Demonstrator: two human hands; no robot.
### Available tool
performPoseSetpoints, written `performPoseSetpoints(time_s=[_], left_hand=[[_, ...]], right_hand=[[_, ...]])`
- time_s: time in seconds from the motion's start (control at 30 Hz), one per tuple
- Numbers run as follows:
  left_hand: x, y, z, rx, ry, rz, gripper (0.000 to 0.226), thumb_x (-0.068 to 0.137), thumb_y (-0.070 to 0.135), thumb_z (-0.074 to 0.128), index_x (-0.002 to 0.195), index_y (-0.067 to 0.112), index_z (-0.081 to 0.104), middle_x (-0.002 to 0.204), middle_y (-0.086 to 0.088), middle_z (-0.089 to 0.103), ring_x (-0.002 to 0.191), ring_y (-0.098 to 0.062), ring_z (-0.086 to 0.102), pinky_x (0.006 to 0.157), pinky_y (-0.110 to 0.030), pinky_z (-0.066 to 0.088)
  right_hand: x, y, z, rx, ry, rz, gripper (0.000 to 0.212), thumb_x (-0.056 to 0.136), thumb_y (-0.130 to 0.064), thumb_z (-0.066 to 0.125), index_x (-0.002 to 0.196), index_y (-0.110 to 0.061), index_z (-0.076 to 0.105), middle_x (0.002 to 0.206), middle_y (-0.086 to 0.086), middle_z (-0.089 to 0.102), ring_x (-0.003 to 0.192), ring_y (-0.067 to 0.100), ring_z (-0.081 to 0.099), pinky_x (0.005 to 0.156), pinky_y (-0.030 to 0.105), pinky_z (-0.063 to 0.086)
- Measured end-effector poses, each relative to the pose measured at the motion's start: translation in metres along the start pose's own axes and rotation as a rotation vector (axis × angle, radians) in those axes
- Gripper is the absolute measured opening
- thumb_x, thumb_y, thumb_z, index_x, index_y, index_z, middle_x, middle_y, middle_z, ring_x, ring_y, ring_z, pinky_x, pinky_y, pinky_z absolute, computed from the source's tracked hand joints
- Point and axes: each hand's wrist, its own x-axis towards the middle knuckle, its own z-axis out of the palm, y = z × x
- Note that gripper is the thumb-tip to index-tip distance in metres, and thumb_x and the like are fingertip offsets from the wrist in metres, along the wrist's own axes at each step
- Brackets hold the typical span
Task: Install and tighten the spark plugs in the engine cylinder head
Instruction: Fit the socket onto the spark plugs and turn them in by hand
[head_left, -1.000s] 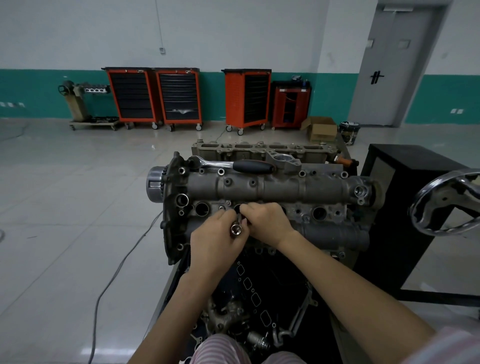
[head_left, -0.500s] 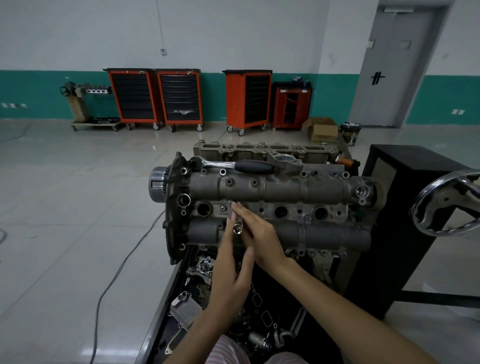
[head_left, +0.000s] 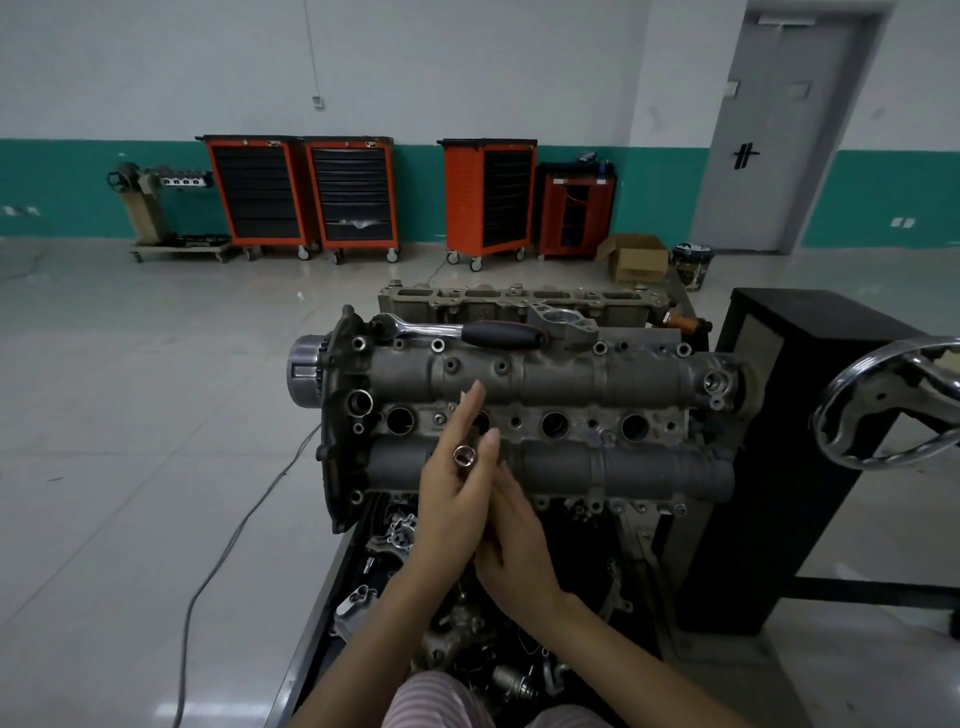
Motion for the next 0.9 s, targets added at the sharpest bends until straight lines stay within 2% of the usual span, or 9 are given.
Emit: performPoseSetpoints(time_s=[0.07,0.13,0.2,0.3,0.47,0.6,0.7,0.8,0.9], left_hand=[[0.0,0.001,0.0,-0.008,-0.014,-0.012,0.045,0.095,0.015,0.048,0.136,0.03,0.041,0.141,0.011,0.043,0.13,0.002,0.037,0.103,-0.015,0.034],[-0.001,0.002,0.0,-0.027,-0.017,-0.015,0.045,0.095,0.009,0.047,0.134,0.031,0.042,0.14,0.011,0.044,0.129,0.001,0.039,0.102,-0.016,0.037],[-0.001,0.001,0.0,-0.051,0.005,-0.014,0.044,0.095,0.012,0.047,0.134,0.032,0.041,0.14,0.013,0.043,0.128,0.002,0.04,0.1,-0.014,0.037],[-0.002,-0.001,0.002,-0.064,0.005,-0.012,0.043,0.095,0.031,0.044,0.138,0.034,0.036,0.144,0.017,0.037,0.131,0.005,0.033,0.1,-0.01,0.033],[-0.001,-0.002,0.003,-0.067,-0.025,-0.032,0.044,0.092,0.039,0.037,0.136,0.043,0.031,0.138,0.037,0.032,0.132,0.011,0.025,0.101,-0.006,0.028],[0.009,0.002,0.0,-0.176,-0.048,-0.059,0.037,0.095,0.033,0.034,0.13,0.04,0.039,0.137,0.028,0.04,0.132,0.008,0.03,0.106,-0.014,0.027],[0.019,0.011,0.003,-0.18,-0.051,-0.079,0.034,0.1,0.028,0.032,0.132,0.031,0.042,0.132,0.026,0.048,0.125,0.011,0.037,0.099,-0.009,0.031],[0.028,0.018,0.001,-0.225,-0.117,-0.09,0.047,0.093,0.038,0.026,0.134,0.025,0.044,0.141,0.005,0.045,0.132,-0.003,0.036,0.111,-0.028,0.023],[0.029,0.019,-0.003,-0.213,-0.123,-0.086,0.05,0.093,0.039,0.024,0.134,0.022,0.047,0.138,0.005,0.05,0.131,-0.006,0.04,0.111,-0.033,0.026]], right_hand=[[0.013,0.003,-0.007,-0.001,0.118,0.059,0.043,0.09,-0.008,0.039,0.133,-0.005,0.044,0.137,0.008,0.047,0.13,0.019,0.04,0.101,0.051,0.037],[0.03,-0.007,-0.014,0.112,0.156,0.083,0.045,0.092,-0.015,0.033,0.136,-0.006,0.039,0.141,0.005,0.042,0.131,0.016,0.038,0.106,0.043,0.034],[0.042,-0.021,-0.015,0.272,0.053,0.141,0.047,0.094,-0.017,0.029,0.14,-0.011,0.03,0.146,0.001,0.034,0.136,0.012,0.03,0.11,0.031,0.027],[0.039,-0.033,-0.007,0.517,-0.074,0.274,0.049,0.095,-0.027,0.022,0.143,-0.018,0.017,0.15,-0.01,0.021,0.137,0.0,0.019,0.109,0.016,0.022],[0.022,-0.04,0.002,0.526,-0.067,0.476,0.054,0.089,-0.044,0.027,0.137,-0.019,0.033,0.146,0.005,0.034,0.131,0.008,0.035,0.101,0.013,0.031],[0.013,-0.044,0.0,0.614,-0.083,0.388,0.05,0.093,-0.039,0.027,0.141,-0.031,0.013,0.151,-0.015,0.013,0.137,-0.006,0.012,0.11,0.014,0.017],[0.007,-0.045,-0.001,0.668,-0.084,0.391,0.062,0.088,-0.05,0.031,0.142,-0.032,0.008,0.15,-0.018,0.013,0.136,-0.007,0.015,0.104,0.009,0.022],[-0.003,-0.045,0.004,0.686,-0.079,0.394,0.067,0.089,-0.05,0.032,0.145,-0.024,0.007,0.151,-0.015,0.014,0.136,-0.005,0.016,0.102,0.007,0.024],[-0.006,-0.044,0.003,0.619,-0.043,0.406,0.058,0.089,-0.052,0.028,0.142,-0.03,0.018,0.15,-0.014,0.02,0.136,-0.004,0.017,0.107,0.011,0.021]])
